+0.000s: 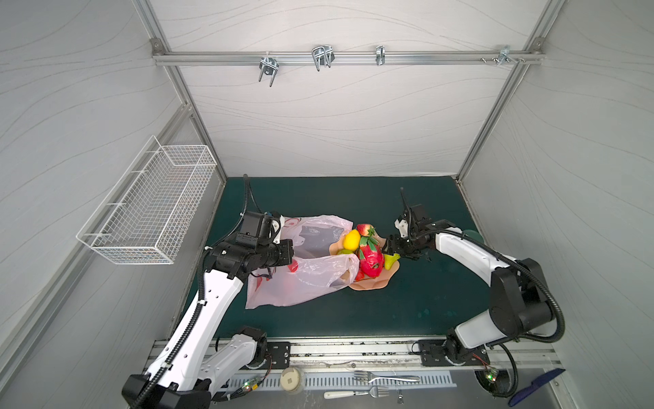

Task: Place the fruits into the plastic bag
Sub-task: 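Lower the right gripper and grasp the green pear on the plate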

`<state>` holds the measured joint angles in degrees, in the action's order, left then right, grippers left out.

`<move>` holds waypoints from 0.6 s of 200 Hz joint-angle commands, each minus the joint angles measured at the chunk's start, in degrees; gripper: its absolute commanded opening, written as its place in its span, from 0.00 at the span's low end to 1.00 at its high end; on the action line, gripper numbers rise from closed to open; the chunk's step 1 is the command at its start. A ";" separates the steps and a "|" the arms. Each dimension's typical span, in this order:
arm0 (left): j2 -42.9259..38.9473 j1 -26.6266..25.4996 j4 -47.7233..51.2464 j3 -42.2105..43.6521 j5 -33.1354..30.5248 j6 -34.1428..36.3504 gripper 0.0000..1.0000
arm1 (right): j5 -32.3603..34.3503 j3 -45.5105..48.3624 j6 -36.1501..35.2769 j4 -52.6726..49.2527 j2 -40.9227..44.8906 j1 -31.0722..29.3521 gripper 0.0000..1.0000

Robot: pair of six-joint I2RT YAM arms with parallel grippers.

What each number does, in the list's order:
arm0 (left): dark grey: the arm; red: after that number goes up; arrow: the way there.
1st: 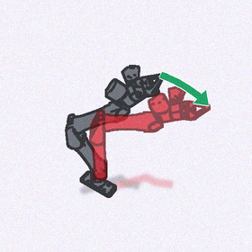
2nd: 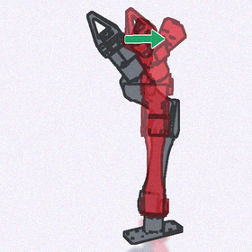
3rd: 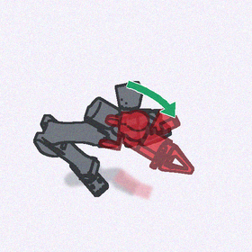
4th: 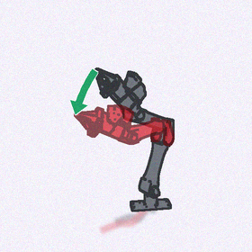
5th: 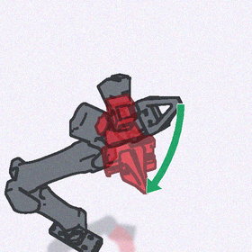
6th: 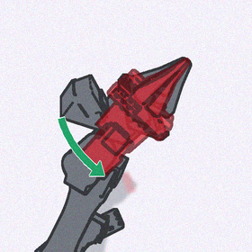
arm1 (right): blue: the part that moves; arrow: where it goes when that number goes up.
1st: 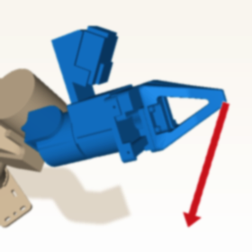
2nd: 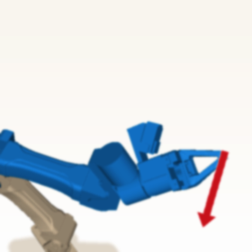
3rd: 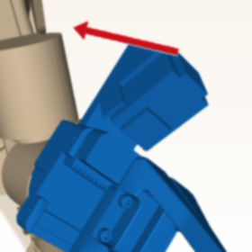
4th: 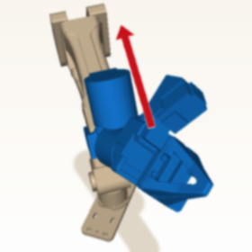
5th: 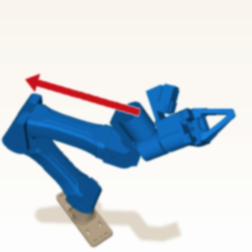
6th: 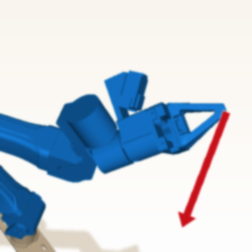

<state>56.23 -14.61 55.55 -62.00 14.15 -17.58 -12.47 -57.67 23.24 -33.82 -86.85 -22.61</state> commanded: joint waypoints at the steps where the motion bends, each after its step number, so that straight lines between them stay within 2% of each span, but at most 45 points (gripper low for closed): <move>1: -0.85 0.29 -0.35 -0.74 -0.24 0.36 0.00 | -0.63 0.63 -0.72 -0.36 1.21 0.45 0.63; 60: -0.68 0.31 -0.31 -0.93 -0.27 0.49 0.00 | -0.58 0.20 -0.53 -1.92 3.50 0.60 0.50; 120: -0.68 0.27 -0.31 -0.84 -0.17 0.45 0.00 | -2.01 -1.47 -0.18 -4.96 7.42 0.93 0.47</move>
<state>56.23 -14.61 55.55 -62.00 14.17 -17.58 -13.08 -57.65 23.11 -35.68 -82.28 -22.06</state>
